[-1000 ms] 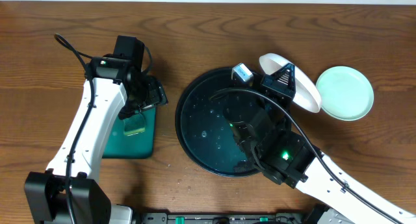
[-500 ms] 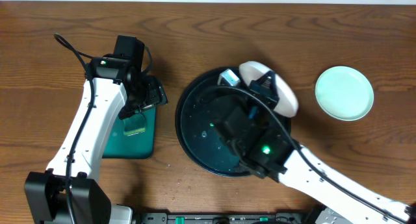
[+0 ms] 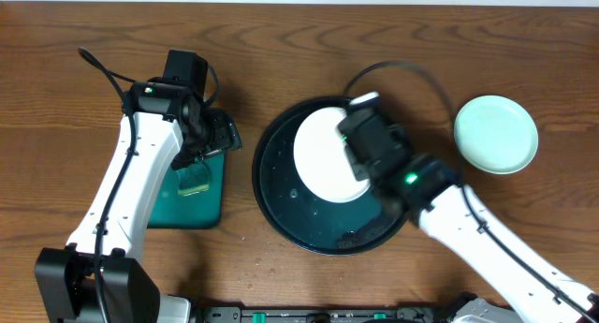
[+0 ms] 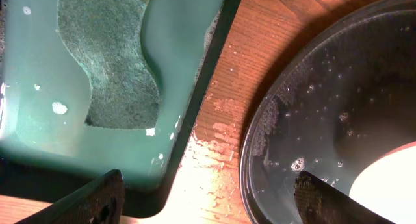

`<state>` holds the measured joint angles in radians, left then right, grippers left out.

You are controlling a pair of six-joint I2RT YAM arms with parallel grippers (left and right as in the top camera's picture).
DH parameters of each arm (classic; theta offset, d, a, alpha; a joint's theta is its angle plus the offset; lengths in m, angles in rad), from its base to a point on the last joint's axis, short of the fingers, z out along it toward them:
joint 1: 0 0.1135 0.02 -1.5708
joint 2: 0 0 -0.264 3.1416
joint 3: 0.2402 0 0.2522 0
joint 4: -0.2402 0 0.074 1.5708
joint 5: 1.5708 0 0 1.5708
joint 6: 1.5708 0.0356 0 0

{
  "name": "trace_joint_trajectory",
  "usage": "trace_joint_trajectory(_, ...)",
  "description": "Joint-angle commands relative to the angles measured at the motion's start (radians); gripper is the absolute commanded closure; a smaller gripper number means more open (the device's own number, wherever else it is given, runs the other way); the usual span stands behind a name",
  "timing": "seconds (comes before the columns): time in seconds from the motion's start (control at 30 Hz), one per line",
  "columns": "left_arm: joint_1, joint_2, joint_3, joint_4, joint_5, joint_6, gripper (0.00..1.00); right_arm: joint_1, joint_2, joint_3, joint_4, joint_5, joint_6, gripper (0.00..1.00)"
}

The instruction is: Clean dirty plates on tray and stack at the side

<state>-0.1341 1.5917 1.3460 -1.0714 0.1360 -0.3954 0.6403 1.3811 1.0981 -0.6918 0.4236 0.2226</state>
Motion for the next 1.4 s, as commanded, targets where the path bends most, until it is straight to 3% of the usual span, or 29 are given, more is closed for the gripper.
trace_joint_trajectory(0.0,-0.001,0.003,0.013,-0.001,0.002,0.010,0.16,-0.161,-0.006,0.009,-0.005,-0.198,0.201,0.99)
trace_joint_trajectory(0.37,-0.001,0.003,0.012,0.000,0.002,0.010,0.16,-0.791,0.003,0.009,-0.052,-0.327,0.256,0.99)
trace_joint_trajectory(0.53,-0.001,0.003,0.012,0.000,0.002,0.010,0.16,-1.059,0.088,0.009,-0.054,-0.354,0.291,0.99)
trace_joint_trajectory(0.73,-0.001,0.003,0.012,0.000,0.002,0.010,0.16,-1.189,0.251,0.009,-0.027,-0.420,0.331,0.99)
trace_joint_trajectory(1.0,-0.001,0.003,0.012,-0.001,0.002,0.010,0.16,-1.205,0.404,0.009,0.127,-0.523,0.331,0.98)
trace_joint_trajectory(1.07,-0.001,0.003,0.012,-0.001,0.002,0.010,0.16,-1.205,0.404,0.009,0.144,-0.524,0.330,0.80)
trace_joint_trajectory(1.1,-0.001,0.003,0.012,-0.001,0.002,0.010,0.16,-1.205,0.404,0.009,0.151,-0.526,0.330,0.55)
trace_joint_trajectory(1.13,-0.001,0.003,0.012,-0.001,0.002,0.010,0.16,-1.205,0.404,0.011,0.155,-0.531,0.330,0.37)
trace_joint_trajectory(1.2,-0.001,0.003,0.012,0.001,0.001,0.011,0.16,-1.205,0.402,0.017,0.149,-0.542,0.330,0.28)
trace_joint_trajectory(1.37,0.000,0.003,0.012,0.018,-0.002,0.036,0.16,-1.191,0.351,0.057,0.130,-0.669,0.291,0.28)
